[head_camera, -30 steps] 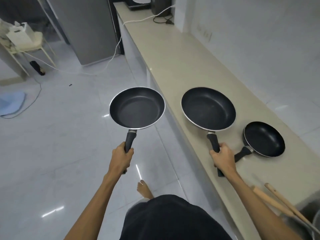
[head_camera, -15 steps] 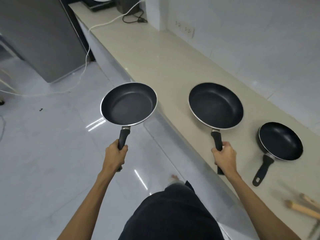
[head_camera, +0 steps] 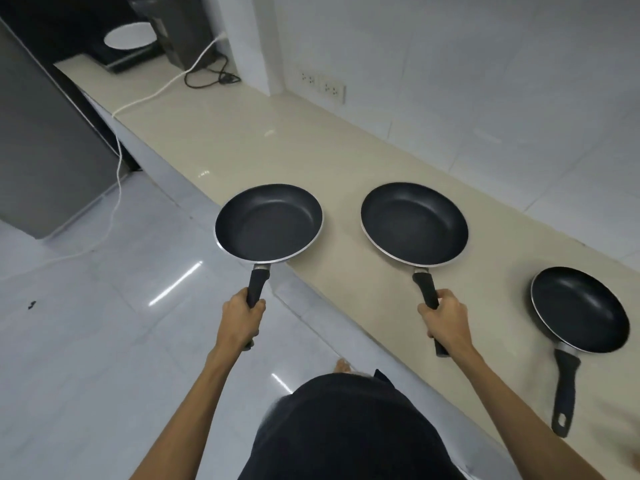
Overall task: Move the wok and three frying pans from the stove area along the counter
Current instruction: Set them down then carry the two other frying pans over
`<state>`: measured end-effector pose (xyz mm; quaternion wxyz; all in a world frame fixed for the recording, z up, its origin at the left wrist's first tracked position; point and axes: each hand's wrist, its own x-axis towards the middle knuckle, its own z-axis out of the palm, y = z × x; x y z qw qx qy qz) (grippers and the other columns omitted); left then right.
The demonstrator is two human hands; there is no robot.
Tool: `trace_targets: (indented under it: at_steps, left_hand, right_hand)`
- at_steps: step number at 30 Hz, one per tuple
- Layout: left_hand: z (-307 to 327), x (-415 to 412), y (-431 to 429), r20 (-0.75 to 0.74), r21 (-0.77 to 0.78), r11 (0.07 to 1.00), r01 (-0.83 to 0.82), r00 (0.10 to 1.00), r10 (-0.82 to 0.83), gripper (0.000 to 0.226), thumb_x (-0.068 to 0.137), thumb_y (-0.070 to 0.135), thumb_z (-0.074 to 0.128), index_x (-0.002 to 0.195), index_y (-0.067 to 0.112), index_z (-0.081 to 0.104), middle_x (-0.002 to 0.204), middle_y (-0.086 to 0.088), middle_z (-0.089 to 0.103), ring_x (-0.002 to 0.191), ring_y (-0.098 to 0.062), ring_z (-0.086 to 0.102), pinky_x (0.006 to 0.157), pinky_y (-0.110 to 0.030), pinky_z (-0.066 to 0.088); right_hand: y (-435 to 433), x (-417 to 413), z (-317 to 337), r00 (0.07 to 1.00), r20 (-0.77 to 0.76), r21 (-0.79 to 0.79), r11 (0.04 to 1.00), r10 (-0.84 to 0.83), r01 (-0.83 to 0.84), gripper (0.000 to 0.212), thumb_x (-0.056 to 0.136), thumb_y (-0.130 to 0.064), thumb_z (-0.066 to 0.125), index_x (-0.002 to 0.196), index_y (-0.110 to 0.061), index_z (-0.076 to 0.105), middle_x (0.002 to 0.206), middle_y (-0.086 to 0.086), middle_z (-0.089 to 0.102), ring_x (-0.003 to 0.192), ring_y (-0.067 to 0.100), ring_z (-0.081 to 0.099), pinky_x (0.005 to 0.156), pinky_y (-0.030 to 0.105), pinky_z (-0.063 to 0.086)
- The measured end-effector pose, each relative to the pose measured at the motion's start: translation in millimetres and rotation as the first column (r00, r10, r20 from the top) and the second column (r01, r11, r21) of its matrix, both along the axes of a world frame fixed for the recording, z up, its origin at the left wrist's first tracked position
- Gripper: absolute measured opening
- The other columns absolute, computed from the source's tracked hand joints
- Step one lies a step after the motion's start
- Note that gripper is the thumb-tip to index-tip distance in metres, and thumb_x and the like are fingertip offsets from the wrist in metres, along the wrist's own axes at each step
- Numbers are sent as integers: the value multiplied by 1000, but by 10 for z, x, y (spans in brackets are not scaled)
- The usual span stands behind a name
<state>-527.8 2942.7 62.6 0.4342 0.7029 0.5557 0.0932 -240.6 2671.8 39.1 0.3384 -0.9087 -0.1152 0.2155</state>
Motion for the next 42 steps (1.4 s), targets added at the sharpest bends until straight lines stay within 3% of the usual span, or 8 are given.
trace_targets:
  at_steps: [13,24,29,33,38,40,42]
  left_hand:
    - [-107,702,930,-51,42,984,173,984,-171,9,100,21,55,107,16,57,66,-10,55,43,-24,54,32,-29,49]
    - [-191,1112,1788,-63,28,946,323,945,-321,14,101,23,56,107,11,59,67,-11,56,43,-24,51,32,-33,50]
    - [-209,1306,2200,-85,33,916,400,914,-396,12,100,22,54,106,12,57,74,-18,59,48,-29,53,33,-41,53]
    - [-252,1490,2436,-90,35,905,425,903,-421,14,99,21,53,104,8,56,76,-19,57,50,-31,50,30,-34,49]
    - [-360,1665,2662,-101,46,887,459,886,-453,20,101,22,54,113,6,56,81,-19,59,54,-32,55,32,-30,45]
    - [-400,1713,2709,-103,38,891,453,888,-448,27,102,23,54,121,4,55,87,-20,61,61,-36,60,37,-34,50]
    - [-419,1757,2742,-111,21,894,447,890,-442,31,102,23,54,126,3,53,96,-24,64,74,-45,66,52,-45,58]
  right_hand:
    - [515,38,-158,993,-6,31,993,-114,114,20,89,-23,67,101,-18,52,73,10,65,45,23,64,33,20,44]
    - [767,-53,-358,974,-11,-35,973,-228,228,29,91,-30,68,110,-18,50,76,8,64,55,27,65,52,42,59]
    - [995,-108,-444,967,2,-74,964,-255,254,36,93,-29,68,117,-7,53,72,-1,59,57,17,61,45,29,44]
    - [1140,-129,-480,959,-15,-72,957,-282,280,32,94,-31,67,113,-12,50,71,1,60,56,22,62,48,33,47]
    - [1258,-108,-490,952,30,-106,946,-305,306,33,93,-27,66,115,-6,53,67,-4,55,55,13,55,45,26,36]
    - [1292,-91,-485,948,29,-118,940,-318,319,32,93,-27,66,114,-7,53,66,-6,55,54,11,54,44,25,34]
    - [1323,-74,-483,943,28,-129,934,-332,333,32,93,-28,66,114,-8,53,66,-6,54,54,11,54,44,25,34]
